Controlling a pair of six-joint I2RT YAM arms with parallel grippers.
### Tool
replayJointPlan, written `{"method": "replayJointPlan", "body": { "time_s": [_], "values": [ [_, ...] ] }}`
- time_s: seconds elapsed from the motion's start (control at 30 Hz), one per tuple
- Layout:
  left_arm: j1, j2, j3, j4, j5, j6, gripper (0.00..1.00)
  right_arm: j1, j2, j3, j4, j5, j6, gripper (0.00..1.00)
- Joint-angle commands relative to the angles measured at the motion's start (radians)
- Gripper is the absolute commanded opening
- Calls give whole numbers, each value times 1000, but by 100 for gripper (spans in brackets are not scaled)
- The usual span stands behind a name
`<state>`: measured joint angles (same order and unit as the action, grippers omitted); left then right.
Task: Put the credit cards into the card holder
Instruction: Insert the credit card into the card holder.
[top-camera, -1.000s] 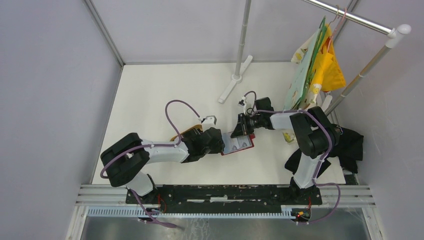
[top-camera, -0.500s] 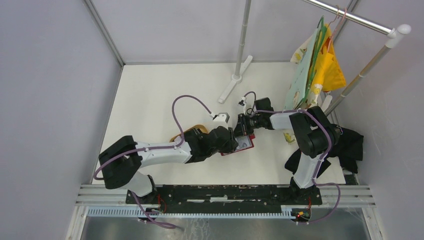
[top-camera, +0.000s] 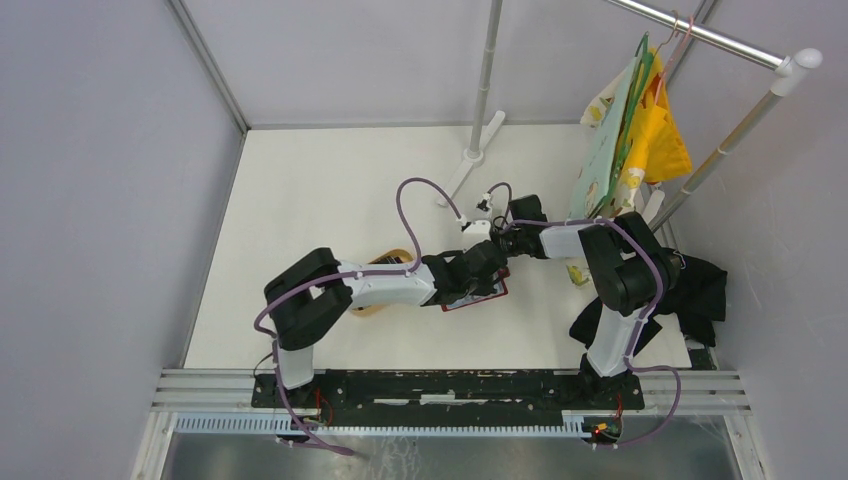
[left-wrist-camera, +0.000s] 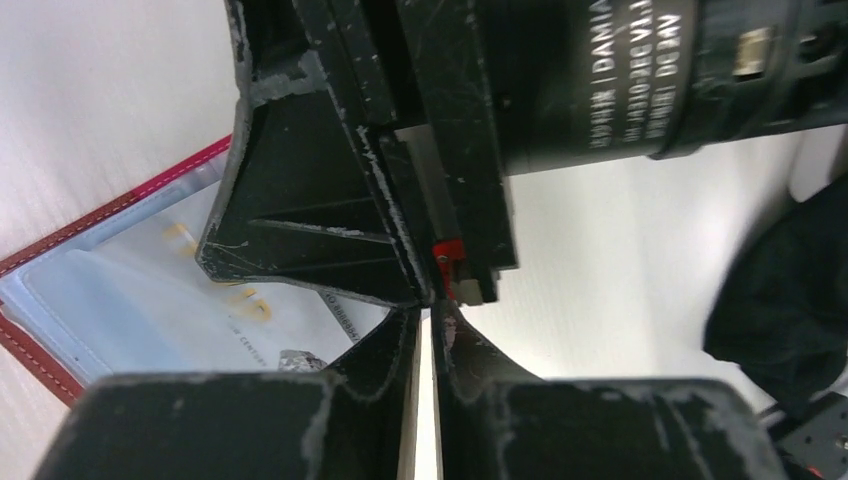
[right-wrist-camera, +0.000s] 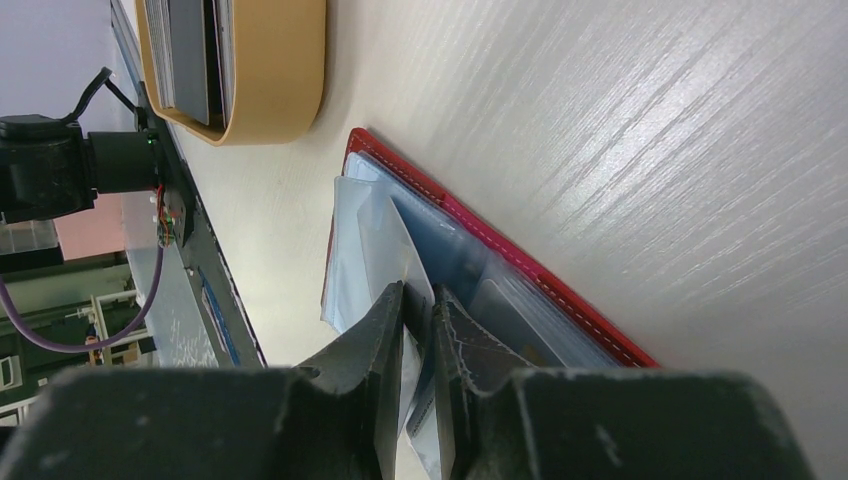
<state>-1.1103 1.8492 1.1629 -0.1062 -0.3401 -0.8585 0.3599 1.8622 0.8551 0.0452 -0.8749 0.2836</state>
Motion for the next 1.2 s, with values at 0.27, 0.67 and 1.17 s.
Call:
{"method": "replayJointPlan", "body": {
  "time_s": [0.27,0.67,1.17],
  "values": [
    [-11,110,174,-185,-188,-28,13,6,20,25,-16,22,-30,21],
    [-17,136,211,-274,-288,-90,17,8,25,24,-18,19,-30,21],
    [-59,84,157,-186,-297,-21,20,31,44,36,-44,-4,-69,19]
  ]
}}
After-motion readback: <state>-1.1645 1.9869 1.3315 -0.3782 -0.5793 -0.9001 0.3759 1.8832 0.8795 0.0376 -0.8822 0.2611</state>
